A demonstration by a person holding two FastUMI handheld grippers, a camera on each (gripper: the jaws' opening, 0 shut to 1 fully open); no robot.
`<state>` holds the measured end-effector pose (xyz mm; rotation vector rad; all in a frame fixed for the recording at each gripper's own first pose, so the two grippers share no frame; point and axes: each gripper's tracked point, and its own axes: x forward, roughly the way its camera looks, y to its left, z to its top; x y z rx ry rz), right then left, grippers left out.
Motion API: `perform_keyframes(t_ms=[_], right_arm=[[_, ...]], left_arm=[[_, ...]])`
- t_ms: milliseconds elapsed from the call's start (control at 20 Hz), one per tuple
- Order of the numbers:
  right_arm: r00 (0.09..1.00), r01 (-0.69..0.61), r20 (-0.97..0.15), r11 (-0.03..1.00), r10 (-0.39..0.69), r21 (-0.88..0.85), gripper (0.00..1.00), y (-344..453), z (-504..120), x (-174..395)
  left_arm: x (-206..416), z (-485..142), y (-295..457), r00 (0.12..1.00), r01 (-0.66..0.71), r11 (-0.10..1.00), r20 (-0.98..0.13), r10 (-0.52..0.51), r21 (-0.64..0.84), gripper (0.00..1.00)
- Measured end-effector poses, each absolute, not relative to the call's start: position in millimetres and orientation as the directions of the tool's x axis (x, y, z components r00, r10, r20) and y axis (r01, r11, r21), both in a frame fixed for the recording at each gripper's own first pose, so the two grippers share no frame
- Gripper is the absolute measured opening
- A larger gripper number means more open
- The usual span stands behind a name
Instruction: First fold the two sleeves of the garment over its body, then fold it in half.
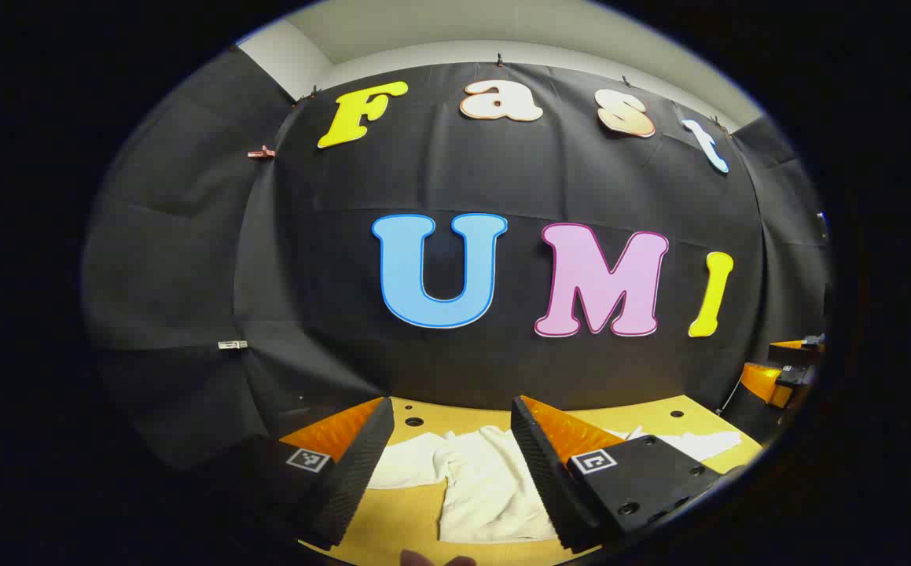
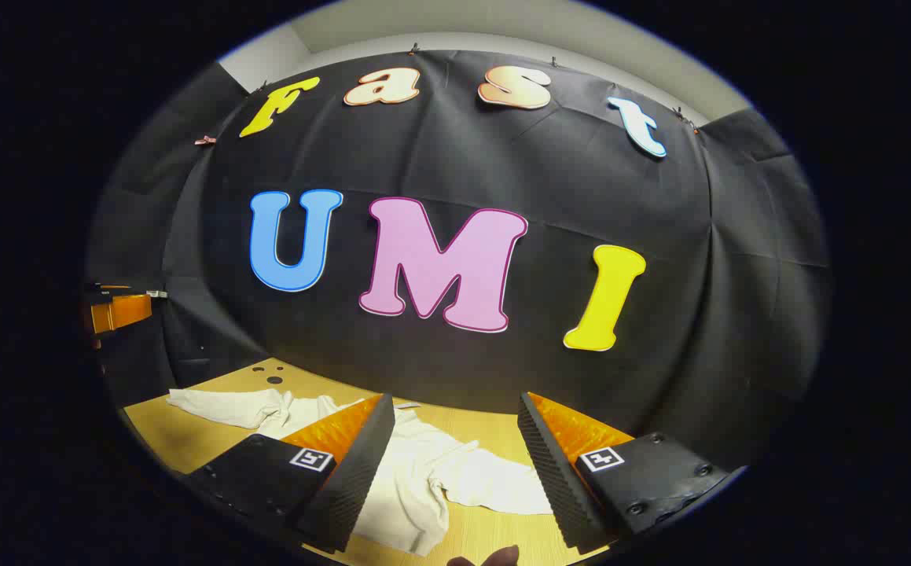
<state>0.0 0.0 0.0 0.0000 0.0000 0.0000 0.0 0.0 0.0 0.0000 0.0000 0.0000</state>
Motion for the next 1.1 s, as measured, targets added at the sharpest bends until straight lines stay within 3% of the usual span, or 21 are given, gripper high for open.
perform_keyframes(t_ms=[450, 850, 1100], right_arm=[[0.999, 0.035, 0.005, 0.999, -0.035, 0.0, 0.97, -12.5, 2.6, -3.0], [0.987, 0.162, -0.017, 0.987, -0.163, -0.021, 0.97, -80.8, -16.5, -1.3], [0.958, 0.254, -0.128, 0.967, -0.256, -0.031, 0.97, -148.5, -64.0, 14.6]], left_arm=[[6.4, -0.8, -14.2, 0.999, 0.045, 0.999, 0.013, -0.044, -0.017, 0.96], [27.7, -10.2, -39.2, 0.995, 0.095, 0.995, -0.008, -0.095, -0.007, 0.95], [39.4, -17.5, -57.4, 0.994, 0.11, 0.994, -0.027, -0.11, 0.014, 0.95]])
